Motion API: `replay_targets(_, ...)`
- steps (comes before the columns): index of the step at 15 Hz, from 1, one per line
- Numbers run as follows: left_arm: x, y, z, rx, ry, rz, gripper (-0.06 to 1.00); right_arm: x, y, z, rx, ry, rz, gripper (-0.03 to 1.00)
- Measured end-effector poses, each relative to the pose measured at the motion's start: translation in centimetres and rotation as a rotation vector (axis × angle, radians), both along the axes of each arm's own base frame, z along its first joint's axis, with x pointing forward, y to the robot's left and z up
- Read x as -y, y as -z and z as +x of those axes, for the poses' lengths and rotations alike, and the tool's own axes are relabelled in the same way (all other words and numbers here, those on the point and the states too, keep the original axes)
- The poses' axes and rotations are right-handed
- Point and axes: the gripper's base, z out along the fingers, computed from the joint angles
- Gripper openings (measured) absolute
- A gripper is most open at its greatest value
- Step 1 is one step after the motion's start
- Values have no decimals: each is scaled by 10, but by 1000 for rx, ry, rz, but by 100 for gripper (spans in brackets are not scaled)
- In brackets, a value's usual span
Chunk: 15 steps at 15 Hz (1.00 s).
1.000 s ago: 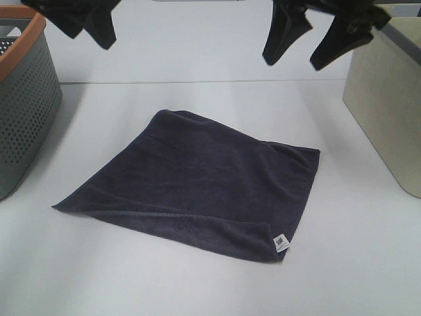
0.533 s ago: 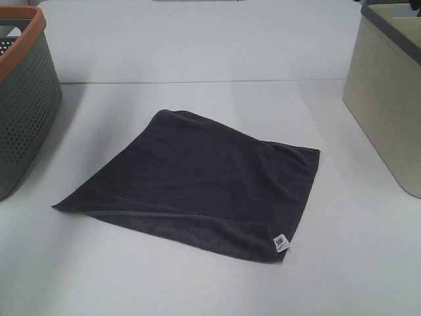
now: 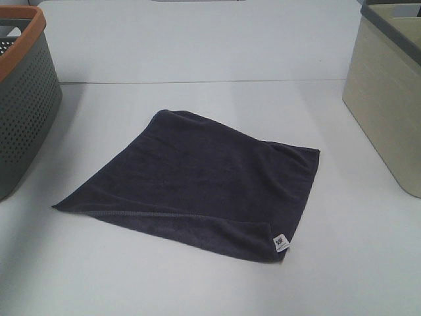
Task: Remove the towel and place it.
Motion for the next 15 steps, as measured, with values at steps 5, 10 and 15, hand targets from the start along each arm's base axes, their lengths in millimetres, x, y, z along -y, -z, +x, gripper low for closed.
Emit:
replay_targets(5,-5,-3,-119,65,-30,29,61,0,14,-110,75,-17,79,76)
replay_targets(10,-7,-1,-221,252,-38,46,61,1,44,-202,242,-39,126,76)
replay_targets(15,-8,50,-285,327,-18,69,61,20,73,-248,421,9,-59,76)
